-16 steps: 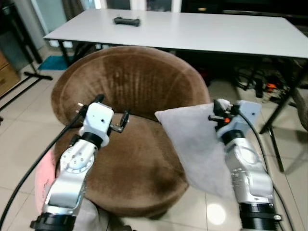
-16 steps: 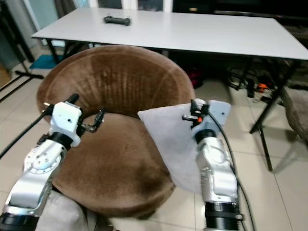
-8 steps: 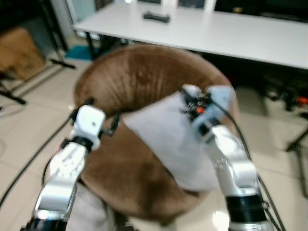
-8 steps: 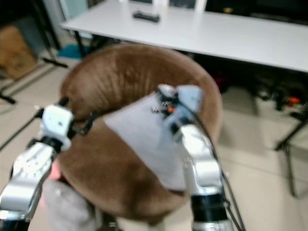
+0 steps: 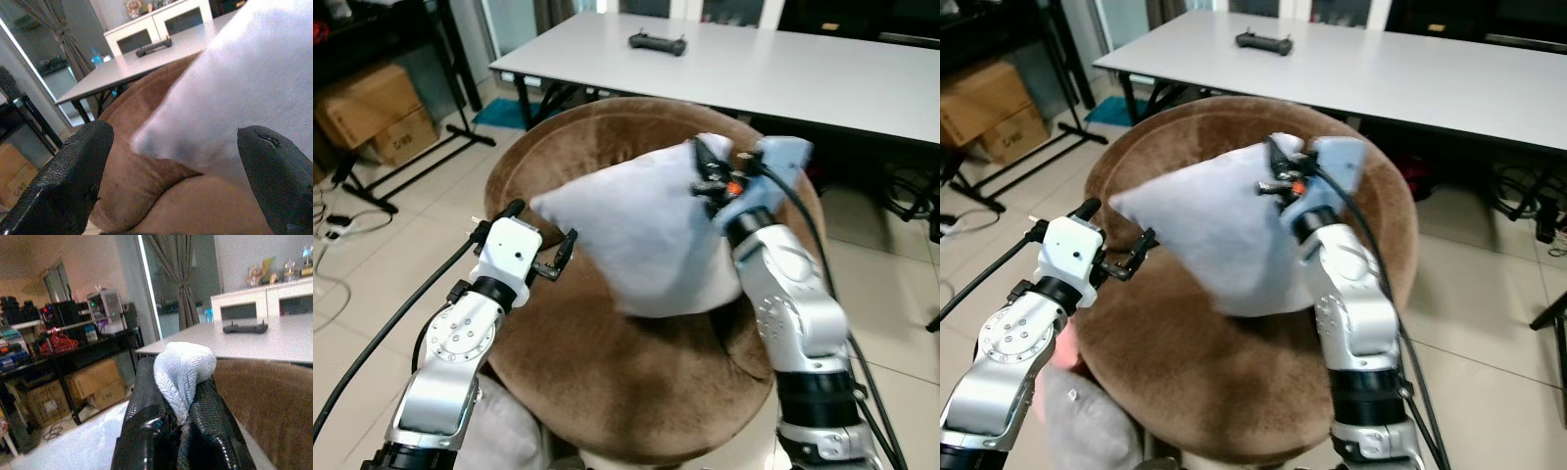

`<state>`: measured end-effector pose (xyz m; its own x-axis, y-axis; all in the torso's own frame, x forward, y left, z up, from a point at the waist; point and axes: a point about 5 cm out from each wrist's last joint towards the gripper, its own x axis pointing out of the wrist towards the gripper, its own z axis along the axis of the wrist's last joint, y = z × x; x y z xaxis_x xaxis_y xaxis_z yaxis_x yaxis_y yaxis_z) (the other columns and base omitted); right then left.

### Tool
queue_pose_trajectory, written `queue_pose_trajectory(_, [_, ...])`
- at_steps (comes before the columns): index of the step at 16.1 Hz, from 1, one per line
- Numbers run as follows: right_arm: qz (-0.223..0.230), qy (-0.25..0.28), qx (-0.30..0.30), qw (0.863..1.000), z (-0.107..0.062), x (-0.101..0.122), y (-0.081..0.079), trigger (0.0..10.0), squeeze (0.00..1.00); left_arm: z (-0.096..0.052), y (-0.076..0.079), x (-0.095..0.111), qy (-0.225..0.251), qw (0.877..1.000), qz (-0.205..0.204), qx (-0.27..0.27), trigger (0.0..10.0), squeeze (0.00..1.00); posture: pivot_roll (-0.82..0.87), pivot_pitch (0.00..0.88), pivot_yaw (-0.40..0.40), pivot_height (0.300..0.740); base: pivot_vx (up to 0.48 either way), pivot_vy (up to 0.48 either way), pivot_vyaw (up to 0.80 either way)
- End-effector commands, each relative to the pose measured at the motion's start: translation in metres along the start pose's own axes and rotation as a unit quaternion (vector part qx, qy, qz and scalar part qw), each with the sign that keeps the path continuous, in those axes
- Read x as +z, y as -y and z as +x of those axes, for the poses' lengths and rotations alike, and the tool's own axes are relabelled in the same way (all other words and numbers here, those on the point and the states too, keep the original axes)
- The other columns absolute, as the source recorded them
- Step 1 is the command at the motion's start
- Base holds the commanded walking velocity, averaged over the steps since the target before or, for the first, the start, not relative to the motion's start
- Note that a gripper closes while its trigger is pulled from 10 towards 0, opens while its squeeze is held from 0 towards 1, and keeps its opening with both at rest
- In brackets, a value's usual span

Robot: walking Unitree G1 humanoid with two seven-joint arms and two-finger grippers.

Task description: Move the pillow to the sofa from floor

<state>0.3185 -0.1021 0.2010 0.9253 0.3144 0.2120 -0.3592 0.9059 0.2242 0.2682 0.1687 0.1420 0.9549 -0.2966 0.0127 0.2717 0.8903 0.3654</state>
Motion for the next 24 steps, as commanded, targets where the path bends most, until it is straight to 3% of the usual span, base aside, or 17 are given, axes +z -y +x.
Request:
queue_pose_trajectory(1, [0.003,0.016,-0.022,1.0,0.003,0.008,0.009,10.0,0.0,-0.002,0.003,0.0,0.0,1.0,0.002,-0.012,10.0,0.0,0.07,0.0,0.035,0.74,0.0,0.0,0.0])
queue_pose_trajectory(4, [0.02,-0.007,-0.038,0.999,0.013,-0.003,0.016,10.0,0.0,-0.002,0.002,0.001,0.0,1.0,0.004,-0.011,10.0,0.0,0.08,0.0,0.009,0.74,0.0,0.0,0.0])
queue_pose_trajectory(5, [0.016,-0.02,-0.016,1.0,0.021,-0.007,0.011,10.0,0.0,-0.002,0.002,0.0,-0.002,1.0,0.004,-0.007,10.0,0.0,0.08,0.0,0.003,0.74,0.0,0.0,0.0])
queue_pose_trajectory(8, [0.008,-0.04,0.021,0.999,0.043,0.0,-0.007,10.0,0.0,-0.01,0.005,-0.001,-0.005,1.0,-0.005,-0.009,10.0,0.0,0.07,0.0,-0.016,0.74,0.0,0.0,0.0])
queue_pose_trajectory(12, [0.007,-0.133,0.077,0.988,0.064,-0.015,-0.054,10.0,0.0,-0.016,0.008,-0.003,-0.013,0.999,-0.008,-0.029,10.0,0.0,0.06,0.0,-0.019,0.74,0.0,0.0,0.0])
queue_pose_trajectory(14, [0.052,-0.182,0.061,0.98,0.073,-0.024,-0.075,10.0,0.0,-0.018,0.007,-0.002,-0.013,1.0,-0.01,-0.026,10.0,0.0,0.07,0.0,-0.031,0.74,0.0,0.0,0.0])
queue_pose_trajectory(16, [0.081,-0.201,0.029,0.976,0.077,-0.028,-0.079,10.0,0.0,-0.02,0.007,-0.001,-0.014,1.0,-0.01,-0.026,10.0,0.0,0.08,0.0,-0.038,0.74,0.0,0.0,0.0])
queue_pose_trajectory(18, [0.117,-0.224,-0.122,0.96,0.087,-0.035,-0.067,10.0,0.0,-0.022,0.006,-0.001,-0.016,1.0,-0.01,-0.022,10.0,0.0,0.09,0.0,-0.047,0.74,0.0,0.0,0.0])
queue_pose_trajectory(20, [0.137,-0.217,-0.173,0.951,0.092,-0.032,-0.053,10.0,0.0,-0.023,0.005,-0.001,-0.016,1.0,-0.01,-0.021,10.0,0.0,0.09,0.0,-0.05,0.74,0.0,0.0,0.0])
queue_pose_trajectory(21, [0.179,-0.211,-0.258,0.926,0.093,-0.028,-0.028,10.0,0.0,-0.023,0.005,0.0,-0.017,1.0,-0.009,-0.019,10.0,0.0,0.1,0.0,-0.052,0.74,0.0,0.0,0.0])
queue_pose_trajectory(22, [0.208,-0.209,-0.307,0.905,0.092,-0.026,-0.011,10.0,0.0,-0.023,0.005,0.0,-0.017,1.0,-0.009,-0.019,10.0,0.0,0.1,0.0,-0.052,0.74,0.0,0.0,0.0])
queue_pose_trajectory(23, [0.223,-0.195,-0.348,0.889,0.089,-0.024,0.006,10.0,0.0,-0.024,0.004,0.0,-0.018,1.0,-0.008,-0.02,10.0,0.0,0.1,0.0,-0.048,0.74,0.0,0.0,0.0])
queue_pose_trajectory(24, [0.225,-0.192,-0.36,0.885,0.088,-0.024,0.01,10.0,0.0,-0.024,0.004,0.0,-0.018,1.0,-0.007,-0.02,10.0,0.0,0.1,0.0,-0.048,0.74,0.0,0.0,0.0])
